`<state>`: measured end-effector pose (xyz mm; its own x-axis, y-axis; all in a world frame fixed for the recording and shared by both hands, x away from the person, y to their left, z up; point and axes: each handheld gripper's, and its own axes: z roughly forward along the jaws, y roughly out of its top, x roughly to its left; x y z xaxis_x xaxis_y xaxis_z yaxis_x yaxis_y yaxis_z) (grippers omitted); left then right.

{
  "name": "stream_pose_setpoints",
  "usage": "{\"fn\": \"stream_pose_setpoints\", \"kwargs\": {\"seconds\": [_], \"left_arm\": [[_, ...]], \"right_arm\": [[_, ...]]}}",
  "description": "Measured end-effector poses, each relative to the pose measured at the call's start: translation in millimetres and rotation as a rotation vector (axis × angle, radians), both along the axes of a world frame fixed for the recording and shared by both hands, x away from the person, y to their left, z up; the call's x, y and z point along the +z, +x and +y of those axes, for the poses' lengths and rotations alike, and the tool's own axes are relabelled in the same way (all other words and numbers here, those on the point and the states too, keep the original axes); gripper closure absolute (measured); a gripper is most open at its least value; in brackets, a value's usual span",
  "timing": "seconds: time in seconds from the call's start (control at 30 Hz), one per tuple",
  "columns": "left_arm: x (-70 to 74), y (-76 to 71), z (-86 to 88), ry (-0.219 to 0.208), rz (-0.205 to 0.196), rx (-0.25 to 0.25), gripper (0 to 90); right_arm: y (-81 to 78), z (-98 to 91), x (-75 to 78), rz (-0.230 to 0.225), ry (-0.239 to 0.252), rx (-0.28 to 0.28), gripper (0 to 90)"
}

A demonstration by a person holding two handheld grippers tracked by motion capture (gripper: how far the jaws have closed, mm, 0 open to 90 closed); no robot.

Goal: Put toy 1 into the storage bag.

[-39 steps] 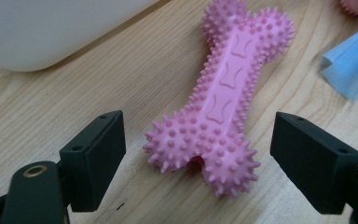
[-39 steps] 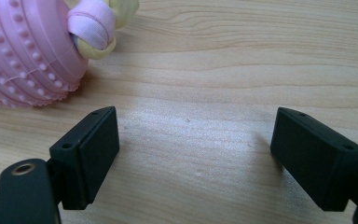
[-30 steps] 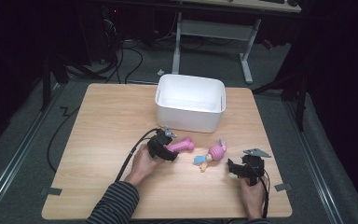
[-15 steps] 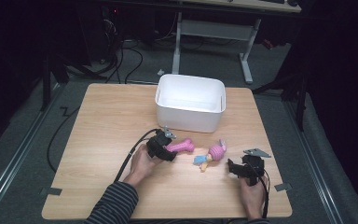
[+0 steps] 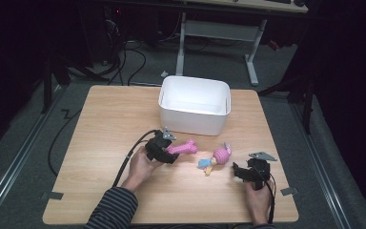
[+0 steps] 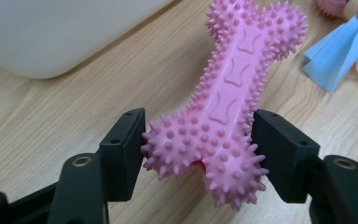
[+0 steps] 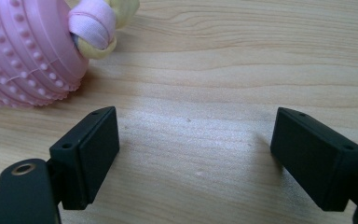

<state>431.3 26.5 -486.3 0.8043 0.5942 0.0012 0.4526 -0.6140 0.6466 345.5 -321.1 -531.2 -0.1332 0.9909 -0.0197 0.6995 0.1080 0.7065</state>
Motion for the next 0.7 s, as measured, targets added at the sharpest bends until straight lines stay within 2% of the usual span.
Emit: {"fn": "stream_pose_setpoints", "kwargs": {"seconds": [0.23,0.37,0.43,0.6,0.7], "left_arm": [[15.3,-7.7,9.6,-0.022,-0.009,0.005,37.2],[26.0,-10.4,17.2,-0.053,-0.013,0.013,37.2],[31.0,-10.8,21.4,-0.070,-0.013,0.020,37.2],[45.7,-9.5,27.9,-0.070,-0.020,0.023,37.2],[58.5,-8.6,30.3,-0.095,-0.026,0.020,37.2]], "right_arm": [[-0.3,0.4,-0.2,-0.002,0.002,-0.001,15.1],[-0.4,0.5,-0.2,-0.002,0.002,0.000,15.1],[-0.4,0.5,-0.2,-0.002,0.002,0.000,15.0],[-0.7,1.0,-0.1,-0.001,0.002,-0.001,15.1],[-0.8,1.3,0.0,0.001,0.004,-0.001,15.1]]}}
